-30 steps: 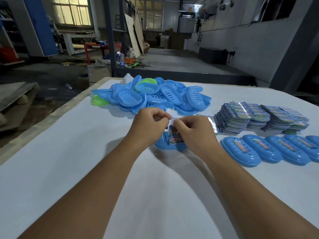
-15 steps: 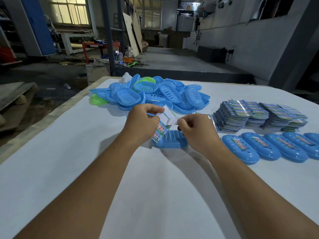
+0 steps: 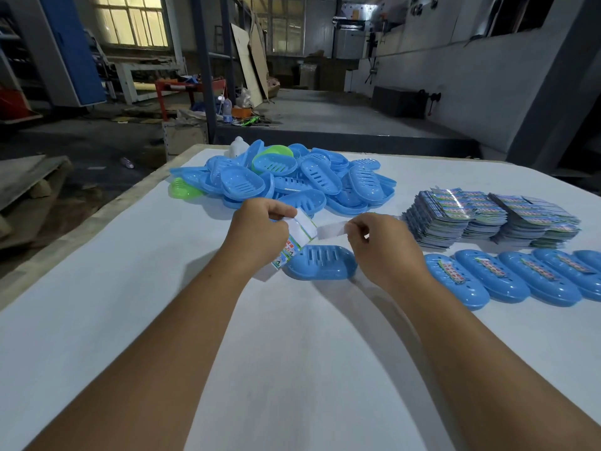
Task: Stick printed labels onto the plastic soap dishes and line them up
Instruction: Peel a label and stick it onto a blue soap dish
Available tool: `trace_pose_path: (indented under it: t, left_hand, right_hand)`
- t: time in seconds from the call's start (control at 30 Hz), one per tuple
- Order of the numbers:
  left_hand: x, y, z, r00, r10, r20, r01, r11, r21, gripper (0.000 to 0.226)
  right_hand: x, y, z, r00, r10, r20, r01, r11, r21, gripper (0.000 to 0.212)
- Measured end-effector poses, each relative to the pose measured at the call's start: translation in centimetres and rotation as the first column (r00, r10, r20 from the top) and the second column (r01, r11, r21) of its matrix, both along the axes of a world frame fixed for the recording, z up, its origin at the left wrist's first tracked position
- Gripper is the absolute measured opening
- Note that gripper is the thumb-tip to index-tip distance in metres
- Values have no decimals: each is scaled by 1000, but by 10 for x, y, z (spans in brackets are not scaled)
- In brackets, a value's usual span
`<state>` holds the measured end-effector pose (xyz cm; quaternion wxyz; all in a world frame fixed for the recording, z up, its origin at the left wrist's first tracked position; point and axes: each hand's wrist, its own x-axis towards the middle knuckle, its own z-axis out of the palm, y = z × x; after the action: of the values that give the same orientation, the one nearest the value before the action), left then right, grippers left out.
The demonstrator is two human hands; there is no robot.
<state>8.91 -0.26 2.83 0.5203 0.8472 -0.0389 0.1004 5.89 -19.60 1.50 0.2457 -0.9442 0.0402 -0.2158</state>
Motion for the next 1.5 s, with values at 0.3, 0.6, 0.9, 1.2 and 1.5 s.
trace_pose_path:
  t: [0.3,0.6,0.9,1.2,1.5]
  left_hand:
    - [-4,20,-2,975,221,26,-190,766,615,24]
    - [-17,-14,6,993,-113,-26,111,992,-56,17]
    - [-17,-21,-3,971,-238,-32,235,968,-85,13]
    - [-14,-19,-1,982,-190,7,189,972,-140,9]
    - [-11,-22,-3,988,-154,-1,152,979,-136,11]
  right_hand:
    - [-3,5,3,998,-42,44,31,978,208,30]
    - [-7,11,4,992,-59,113,36,981,191,26]
    - [-7,14,-1,972,99,213,-144,968,206,27]
    - [-7,14,-4,942,247,226,-284,947,147,18]
    - [1,3,0,994,3,113,-29,974,224,29]
